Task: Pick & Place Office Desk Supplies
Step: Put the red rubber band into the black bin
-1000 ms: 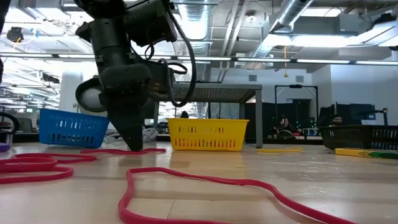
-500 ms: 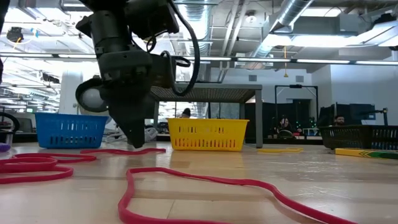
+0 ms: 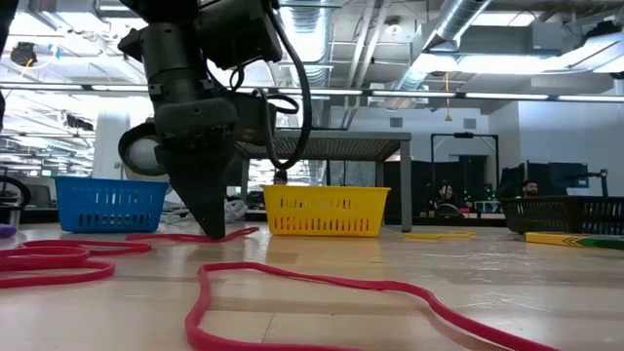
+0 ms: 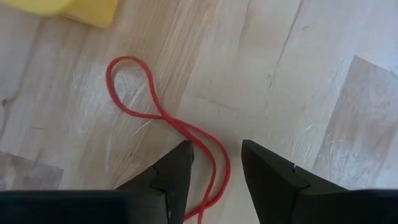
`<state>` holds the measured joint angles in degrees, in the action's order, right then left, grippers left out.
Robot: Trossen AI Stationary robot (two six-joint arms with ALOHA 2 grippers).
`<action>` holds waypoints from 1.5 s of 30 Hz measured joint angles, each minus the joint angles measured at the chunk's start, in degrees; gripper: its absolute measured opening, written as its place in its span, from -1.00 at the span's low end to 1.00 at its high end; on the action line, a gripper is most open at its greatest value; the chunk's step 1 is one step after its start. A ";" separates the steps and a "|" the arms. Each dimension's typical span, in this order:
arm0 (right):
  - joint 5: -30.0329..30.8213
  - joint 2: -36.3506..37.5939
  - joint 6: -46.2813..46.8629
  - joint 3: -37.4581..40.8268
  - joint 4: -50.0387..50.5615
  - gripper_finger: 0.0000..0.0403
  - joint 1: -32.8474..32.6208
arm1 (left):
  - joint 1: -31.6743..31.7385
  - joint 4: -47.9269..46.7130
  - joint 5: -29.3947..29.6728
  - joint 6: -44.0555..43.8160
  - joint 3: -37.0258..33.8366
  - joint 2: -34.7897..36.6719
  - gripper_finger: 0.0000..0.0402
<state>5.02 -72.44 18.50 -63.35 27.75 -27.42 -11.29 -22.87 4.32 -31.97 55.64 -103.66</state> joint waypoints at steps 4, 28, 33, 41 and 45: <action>0.00 0.00 0.00 0.00 -0.02 -0.45 0.00 | 0.02 -0.35 0.70 -0.01 -0.08 -0.03 -0.51; -0.02 0.00 -0.34 -0.01 0.07 -0.45 0.00 | -2.67 -6.40 2.56 0.76 3.19 13.00 -1.00; 0.00 0.00 -2.13 0.00 -0.24 -0.45 0.13 | -3.96 -6.23 3.48 -0.02 3.19 18.82 -1.00; -0.02 0.00 -6.25 -0.02 -4.89 -0.45 2.84 | -4.89 -3.73 4.68 0.00 3.28 25.57 -1.00; -1.48 0.00 -7.91 -0.01 -6.17 -0.44 5.39 | -4.96 -2.20 4.72 1.21 3.28 26.71 -1.00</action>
<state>3.54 -72.44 10.59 -63.36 21.58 -22.03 -16.25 -25.07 9.04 -30.76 58.92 -76.94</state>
